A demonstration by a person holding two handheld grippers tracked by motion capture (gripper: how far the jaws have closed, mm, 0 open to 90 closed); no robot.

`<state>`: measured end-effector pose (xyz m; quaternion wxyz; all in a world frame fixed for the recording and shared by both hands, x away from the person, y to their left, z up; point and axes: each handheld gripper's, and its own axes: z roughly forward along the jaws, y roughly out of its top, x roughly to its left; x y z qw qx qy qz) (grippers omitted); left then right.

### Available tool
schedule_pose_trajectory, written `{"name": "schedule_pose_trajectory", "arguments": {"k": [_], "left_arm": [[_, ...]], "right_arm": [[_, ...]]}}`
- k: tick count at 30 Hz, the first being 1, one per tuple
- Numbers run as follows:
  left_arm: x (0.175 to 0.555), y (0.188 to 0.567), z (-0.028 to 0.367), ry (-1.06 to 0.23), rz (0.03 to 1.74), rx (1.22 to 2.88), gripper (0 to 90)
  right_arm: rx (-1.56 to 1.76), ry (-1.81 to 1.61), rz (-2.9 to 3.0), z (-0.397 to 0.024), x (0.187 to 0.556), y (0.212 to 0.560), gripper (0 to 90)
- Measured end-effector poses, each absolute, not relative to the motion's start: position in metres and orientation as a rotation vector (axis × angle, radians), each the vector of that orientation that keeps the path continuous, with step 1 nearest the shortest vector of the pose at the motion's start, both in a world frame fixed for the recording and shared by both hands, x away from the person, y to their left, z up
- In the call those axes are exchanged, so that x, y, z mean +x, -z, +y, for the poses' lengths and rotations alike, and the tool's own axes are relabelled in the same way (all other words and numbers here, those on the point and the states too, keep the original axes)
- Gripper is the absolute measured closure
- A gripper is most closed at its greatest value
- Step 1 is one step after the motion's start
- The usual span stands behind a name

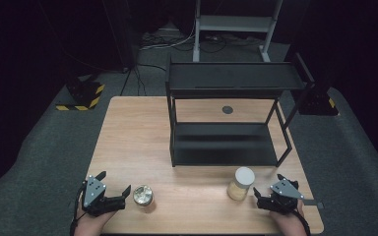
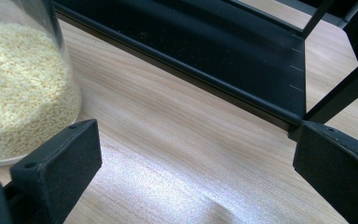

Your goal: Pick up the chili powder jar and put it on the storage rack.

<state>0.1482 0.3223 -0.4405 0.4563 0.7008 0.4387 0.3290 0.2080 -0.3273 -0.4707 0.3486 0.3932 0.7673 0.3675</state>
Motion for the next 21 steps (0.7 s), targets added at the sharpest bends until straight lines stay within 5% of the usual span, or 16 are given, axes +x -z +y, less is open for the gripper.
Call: {"name": "schedule_pose_trajectory", "arguments": {"k": [21], "left_arm": [[0.132, 0.432, 0.317, -0.776, 0.96, 1.679, 0.4]], "right_arm": [[1.019, -0.96, 1.989, -0.328, 0.208, 0.471, 0.3]]}}
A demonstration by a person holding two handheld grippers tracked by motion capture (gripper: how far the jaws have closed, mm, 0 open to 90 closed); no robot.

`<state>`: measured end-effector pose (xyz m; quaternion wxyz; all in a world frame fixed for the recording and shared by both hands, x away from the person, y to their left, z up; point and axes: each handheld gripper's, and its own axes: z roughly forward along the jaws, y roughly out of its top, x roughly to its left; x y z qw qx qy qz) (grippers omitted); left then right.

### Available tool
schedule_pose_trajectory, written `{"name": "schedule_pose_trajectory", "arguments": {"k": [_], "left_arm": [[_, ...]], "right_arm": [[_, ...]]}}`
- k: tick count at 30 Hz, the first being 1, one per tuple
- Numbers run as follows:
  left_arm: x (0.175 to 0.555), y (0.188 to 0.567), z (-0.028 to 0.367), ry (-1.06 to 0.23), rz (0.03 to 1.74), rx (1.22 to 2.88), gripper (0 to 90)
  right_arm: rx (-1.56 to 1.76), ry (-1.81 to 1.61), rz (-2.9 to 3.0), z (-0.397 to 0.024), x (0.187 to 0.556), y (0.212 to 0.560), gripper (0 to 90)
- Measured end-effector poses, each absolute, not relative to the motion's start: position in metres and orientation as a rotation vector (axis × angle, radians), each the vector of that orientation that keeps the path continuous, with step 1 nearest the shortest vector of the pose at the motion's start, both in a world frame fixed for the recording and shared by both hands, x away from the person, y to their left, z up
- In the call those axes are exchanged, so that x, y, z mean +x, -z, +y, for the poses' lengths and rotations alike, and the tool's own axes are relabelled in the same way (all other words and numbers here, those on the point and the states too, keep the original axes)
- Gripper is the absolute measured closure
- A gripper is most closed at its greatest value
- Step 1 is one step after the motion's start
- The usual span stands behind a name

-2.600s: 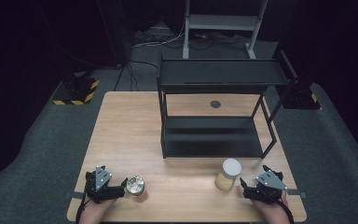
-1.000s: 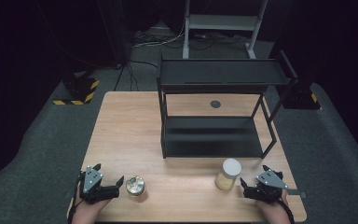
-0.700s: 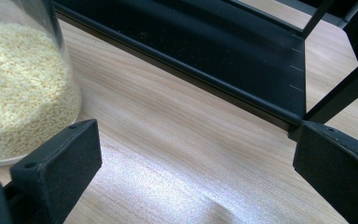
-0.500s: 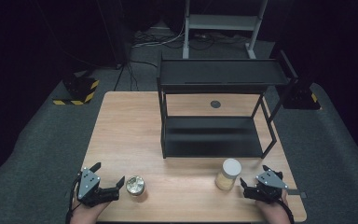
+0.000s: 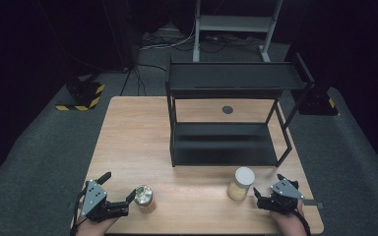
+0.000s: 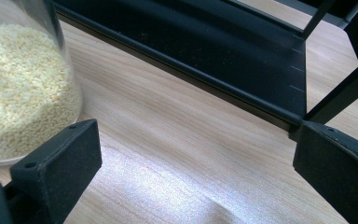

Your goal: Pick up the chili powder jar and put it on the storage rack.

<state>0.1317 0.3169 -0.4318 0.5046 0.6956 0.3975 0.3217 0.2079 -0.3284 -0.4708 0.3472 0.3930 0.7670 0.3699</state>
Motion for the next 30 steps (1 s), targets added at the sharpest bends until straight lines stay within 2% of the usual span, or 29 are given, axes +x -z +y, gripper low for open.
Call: {"name": "schedule_pose_trajectory", "arguments": {"k": [30], "left_arm": [[0.13, 0.455, 0.285, -0.71, 0.904, 1.727, 0.4]], "right_arm": [[1.018, -0.956, 1.989, -0.328, 0.208, 0.471, 0.3]]}}
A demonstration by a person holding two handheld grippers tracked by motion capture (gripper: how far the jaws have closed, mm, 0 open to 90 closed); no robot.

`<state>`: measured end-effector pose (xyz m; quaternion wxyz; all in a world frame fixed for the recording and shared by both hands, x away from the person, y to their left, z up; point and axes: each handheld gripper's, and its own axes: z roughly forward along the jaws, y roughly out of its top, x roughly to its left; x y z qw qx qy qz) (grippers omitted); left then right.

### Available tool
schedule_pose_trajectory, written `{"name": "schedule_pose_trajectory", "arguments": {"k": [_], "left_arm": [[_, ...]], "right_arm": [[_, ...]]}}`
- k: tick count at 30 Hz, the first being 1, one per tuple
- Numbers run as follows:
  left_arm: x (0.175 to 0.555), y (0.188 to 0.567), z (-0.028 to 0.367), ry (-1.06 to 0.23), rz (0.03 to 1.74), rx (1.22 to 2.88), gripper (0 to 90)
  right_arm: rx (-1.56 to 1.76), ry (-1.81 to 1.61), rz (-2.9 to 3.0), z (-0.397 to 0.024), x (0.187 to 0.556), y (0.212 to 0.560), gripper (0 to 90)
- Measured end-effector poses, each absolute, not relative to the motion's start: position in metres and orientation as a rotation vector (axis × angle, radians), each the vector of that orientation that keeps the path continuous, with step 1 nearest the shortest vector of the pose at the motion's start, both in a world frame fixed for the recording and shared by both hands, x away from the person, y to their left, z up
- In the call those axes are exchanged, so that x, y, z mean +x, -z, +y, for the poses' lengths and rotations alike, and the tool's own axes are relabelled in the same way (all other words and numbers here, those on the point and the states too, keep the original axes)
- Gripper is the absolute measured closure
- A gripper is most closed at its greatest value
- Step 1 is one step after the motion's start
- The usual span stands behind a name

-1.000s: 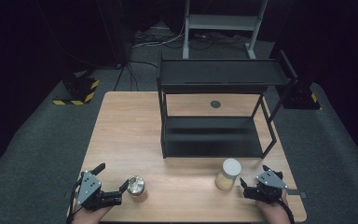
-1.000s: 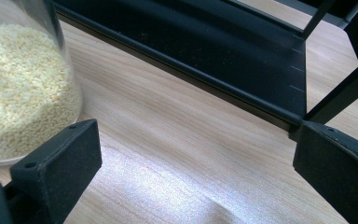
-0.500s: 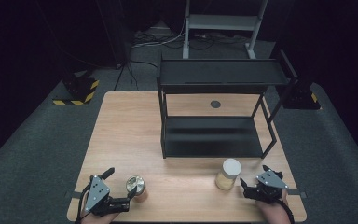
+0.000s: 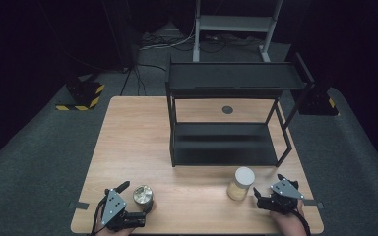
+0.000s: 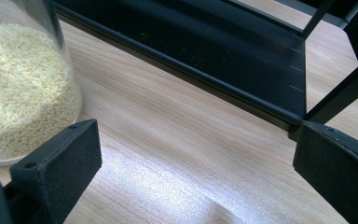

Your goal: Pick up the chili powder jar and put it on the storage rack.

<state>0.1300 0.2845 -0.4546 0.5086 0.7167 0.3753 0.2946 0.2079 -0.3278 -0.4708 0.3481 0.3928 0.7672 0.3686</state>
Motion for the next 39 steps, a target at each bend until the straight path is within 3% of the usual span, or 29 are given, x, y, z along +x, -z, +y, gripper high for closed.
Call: {"name": "schedule_pose_trajectory", "arguments": {"k": [11, 16, 25, 30, 39], "left_arm": [[0.134, 0.465, 0.282, -0.705, 0.922, 1.723, 1.3], [0.135, 0.468, 0.284, -0.689, 0.924, 1.715, 7.6], [0.137, 0.469, 0.289, -0.662, 0.892, 1.725, 28.4], [0.135, 0.472, 0.293, -0.645, 0.893, 1.709, 33.7], [0.134, 0.471, 0.29, -0.651, 0.903, 1.705, 34.7]], "right_arm": [[1.014, -0.952, 1.991, -0.327, 0.208, 0.471, 0.3], [1.015, -0.952, 1.992, -0.327, 0.208, 0.471, 0.3], [1.017, -0.955, 1.991, -0.328, 0.208, 0.471, 0.3], [1.019, -0.957, 1.989, -0.328, 0.208, 0.471, 0.3], [1.024, -0.962, 1.99, -0.329, 0.208, 0.471, 0.3]]}}
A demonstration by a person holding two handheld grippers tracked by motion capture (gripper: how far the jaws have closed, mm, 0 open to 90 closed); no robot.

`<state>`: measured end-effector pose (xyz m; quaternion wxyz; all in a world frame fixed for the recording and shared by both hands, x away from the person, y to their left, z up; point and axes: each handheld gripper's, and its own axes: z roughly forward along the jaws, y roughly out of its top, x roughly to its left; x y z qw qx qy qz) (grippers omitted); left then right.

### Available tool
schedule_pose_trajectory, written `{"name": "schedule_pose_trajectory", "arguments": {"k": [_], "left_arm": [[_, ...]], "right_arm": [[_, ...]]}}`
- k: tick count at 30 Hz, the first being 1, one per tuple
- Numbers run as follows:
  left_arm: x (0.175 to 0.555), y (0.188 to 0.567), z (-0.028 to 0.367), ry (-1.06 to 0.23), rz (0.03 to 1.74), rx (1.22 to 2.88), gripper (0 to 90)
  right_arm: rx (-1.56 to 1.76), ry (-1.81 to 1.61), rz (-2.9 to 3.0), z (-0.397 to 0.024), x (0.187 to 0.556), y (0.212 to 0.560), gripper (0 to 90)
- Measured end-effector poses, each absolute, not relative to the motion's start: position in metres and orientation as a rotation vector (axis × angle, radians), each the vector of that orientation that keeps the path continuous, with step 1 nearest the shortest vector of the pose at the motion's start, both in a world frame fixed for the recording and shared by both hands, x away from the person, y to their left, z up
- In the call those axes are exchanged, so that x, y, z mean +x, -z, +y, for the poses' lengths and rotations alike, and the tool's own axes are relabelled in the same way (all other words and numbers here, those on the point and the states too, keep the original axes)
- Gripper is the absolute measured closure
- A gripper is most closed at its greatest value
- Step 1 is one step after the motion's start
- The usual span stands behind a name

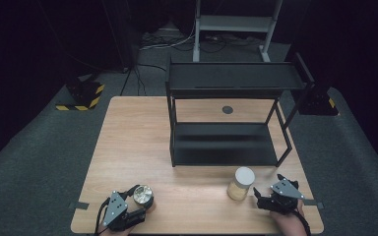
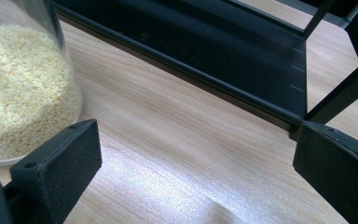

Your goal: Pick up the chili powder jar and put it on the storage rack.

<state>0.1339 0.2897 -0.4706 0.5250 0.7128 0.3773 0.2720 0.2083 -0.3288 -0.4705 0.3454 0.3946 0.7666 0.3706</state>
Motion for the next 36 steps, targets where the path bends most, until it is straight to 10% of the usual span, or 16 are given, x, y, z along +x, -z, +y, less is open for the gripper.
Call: {"name": "schedule_pose_trajectory", "arguments": {"k": [36], "left_arm": [[0.171, 0.416, 0.257, -0.665, 0.805, 1.614, 34.7]], "right_arm": [[1.014, -0.955, 1.998, -0.328, 0.209, 0.47, 0.3]]}}
